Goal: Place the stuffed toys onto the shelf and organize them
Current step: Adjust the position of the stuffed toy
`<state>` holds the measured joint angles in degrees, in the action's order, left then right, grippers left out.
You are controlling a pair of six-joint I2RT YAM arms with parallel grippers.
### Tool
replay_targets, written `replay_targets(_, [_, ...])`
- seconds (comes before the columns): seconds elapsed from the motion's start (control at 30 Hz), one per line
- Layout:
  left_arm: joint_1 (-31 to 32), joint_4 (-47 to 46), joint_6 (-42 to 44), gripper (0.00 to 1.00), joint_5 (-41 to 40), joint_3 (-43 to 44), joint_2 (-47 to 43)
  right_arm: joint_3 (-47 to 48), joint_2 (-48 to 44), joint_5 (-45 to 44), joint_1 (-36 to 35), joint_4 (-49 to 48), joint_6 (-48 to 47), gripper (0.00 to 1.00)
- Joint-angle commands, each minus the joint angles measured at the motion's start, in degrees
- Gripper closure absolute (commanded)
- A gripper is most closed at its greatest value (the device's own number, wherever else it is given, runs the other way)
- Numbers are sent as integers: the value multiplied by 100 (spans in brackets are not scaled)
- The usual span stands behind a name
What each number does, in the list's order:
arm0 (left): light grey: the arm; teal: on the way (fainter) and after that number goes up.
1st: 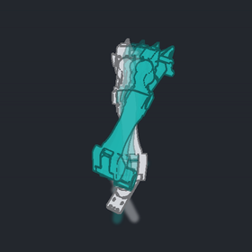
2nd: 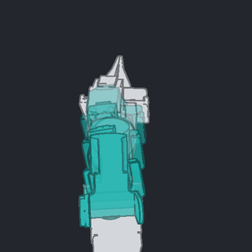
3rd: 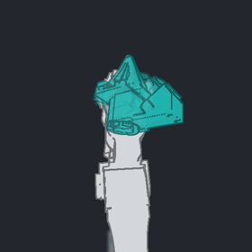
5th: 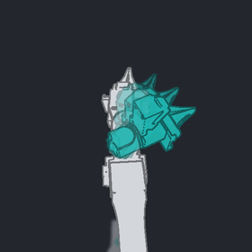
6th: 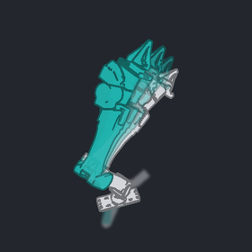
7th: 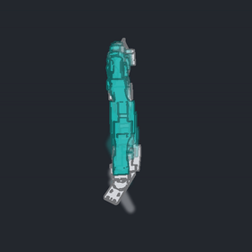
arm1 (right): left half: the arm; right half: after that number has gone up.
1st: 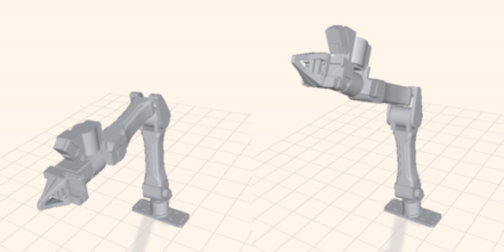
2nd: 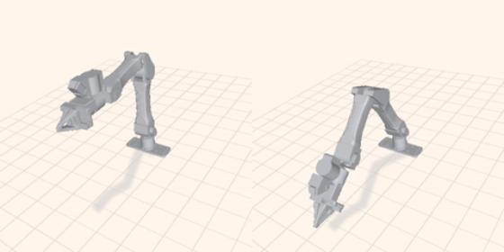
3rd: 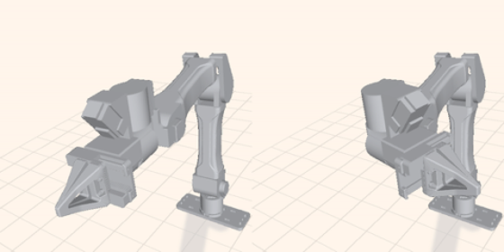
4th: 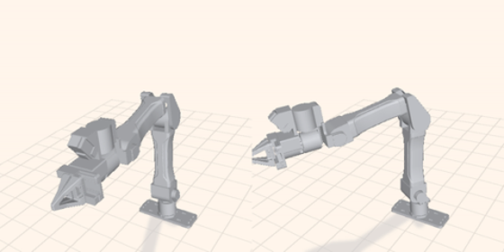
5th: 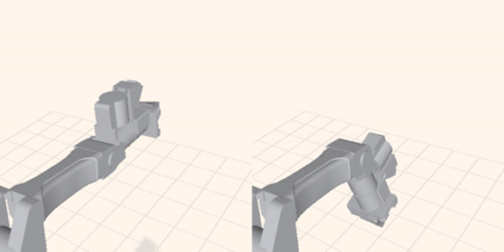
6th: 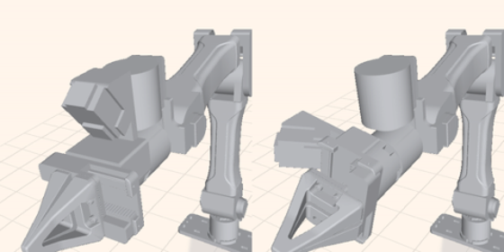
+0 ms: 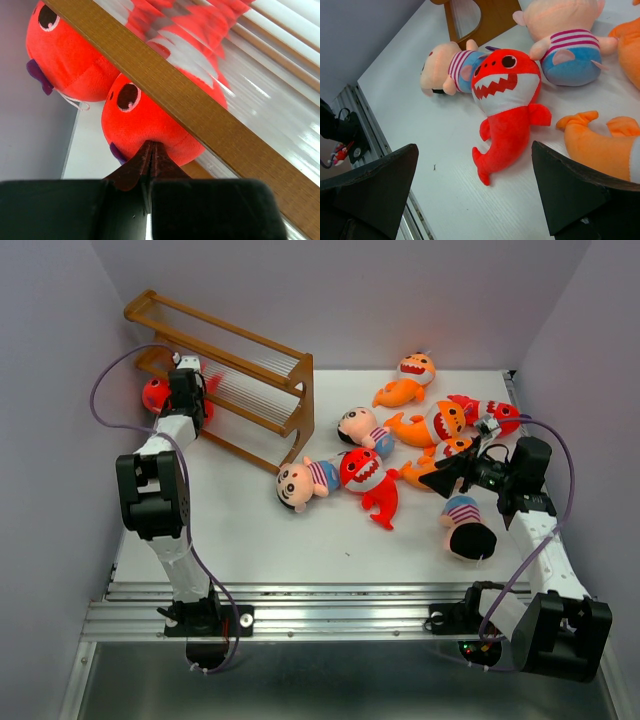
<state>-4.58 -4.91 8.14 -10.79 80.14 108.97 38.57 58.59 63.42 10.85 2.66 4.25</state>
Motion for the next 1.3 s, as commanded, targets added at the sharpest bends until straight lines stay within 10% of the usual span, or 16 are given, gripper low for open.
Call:
replay_targets(0.0, [-8, -177, -93, 89, -2, 195, 37, 186, 12, -31, 40, -64, -126, 0])
replay_targets(0.4, [-8, -107, -260, 36, 15, -24, -314, 195, -5, -40, 40, -46, -135, 0])
replay_targets(0.8, [-8, 33, -375, 16, 331, -472, -1439, 204, -111, -49, 40, -28, -179, 0])
replay_targets(1.27, [-17, -160, -1069, 2, 945, -2757, -4699, 213, -163, -198, 40, 244, -759, 0])
